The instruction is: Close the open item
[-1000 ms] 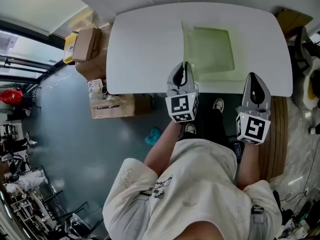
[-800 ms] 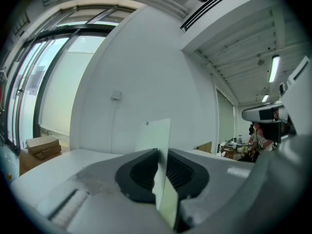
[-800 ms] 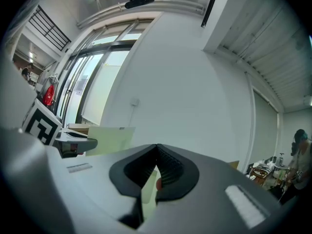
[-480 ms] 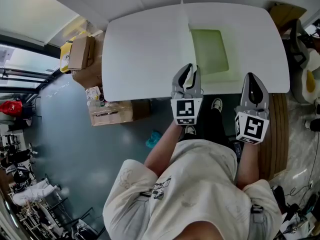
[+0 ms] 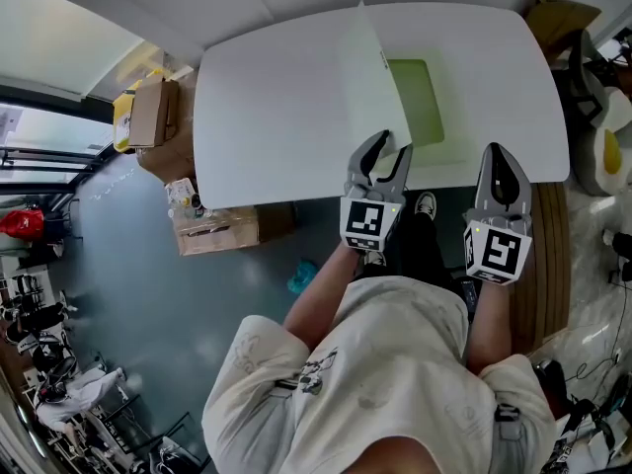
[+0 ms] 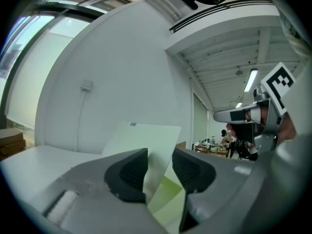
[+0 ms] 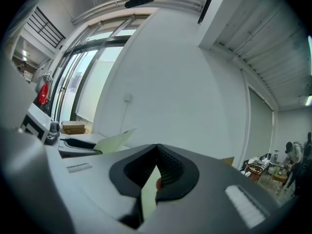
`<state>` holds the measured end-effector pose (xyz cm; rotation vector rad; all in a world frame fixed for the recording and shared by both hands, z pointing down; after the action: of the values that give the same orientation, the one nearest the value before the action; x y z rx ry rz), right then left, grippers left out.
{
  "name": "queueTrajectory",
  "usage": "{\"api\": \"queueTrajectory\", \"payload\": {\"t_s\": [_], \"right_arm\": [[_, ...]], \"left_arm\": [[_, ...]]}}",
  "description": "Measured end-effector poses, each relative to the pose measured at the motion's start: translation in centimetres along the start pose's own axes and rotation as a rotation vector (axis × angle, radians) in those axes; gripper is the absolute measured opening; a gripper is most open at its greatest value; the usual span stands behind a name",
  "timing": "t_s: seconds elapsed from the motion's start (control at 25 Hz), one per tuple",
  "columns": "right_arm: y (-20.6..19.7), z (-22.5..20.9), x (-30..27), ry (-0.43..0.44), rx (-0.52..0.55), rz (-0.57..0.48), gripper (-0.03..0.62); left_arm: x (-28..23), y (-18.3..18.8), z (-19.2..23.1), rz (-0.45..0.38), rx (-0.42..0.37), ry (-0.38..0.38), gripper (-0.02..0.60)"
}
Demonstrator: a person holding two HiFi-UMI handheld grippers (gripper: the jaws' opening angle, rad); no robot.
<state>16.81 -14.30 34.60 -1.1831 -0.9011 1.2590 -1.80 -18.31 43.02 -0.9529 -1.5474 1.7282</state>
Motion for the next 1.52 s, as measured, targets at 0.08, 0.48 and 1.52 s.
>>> {"api": "queueTrajectory", "payload": {"t_s": [0.08,0.48,1.52], "right_arm": [[-0.1,-0.2,-0.4,-0.001,-0.001,0.005,0.002],[-1.3,-1.9,-2.1,-0.006,-0.004,0.032,0.002],[-4.6,-4.0,-7.8,0.032,-0.046,0.109,0.002]], "left_arm": [[-0.5,-0.2,-0.2,-0.005,0.024,-0.04,0.164],[-3.0,-1.8,-2.6,0.045,-0.006,-0.204,0.183],[-7.2,-4.6,-1.3,0.138,0.16,-0.185,0.187]]}}
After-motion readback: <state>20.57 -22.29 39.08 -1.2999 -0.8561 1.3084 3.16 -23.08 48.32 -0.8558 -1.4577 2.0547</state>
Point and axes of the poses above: the fingertips, and each gripper's own axes: x backward along the fingers, z to its left, y out of its top, the point moved 6 cm from there along x, backward along the fingers, and after that the axes turned 1 degree about z, right-handed, at the moved point
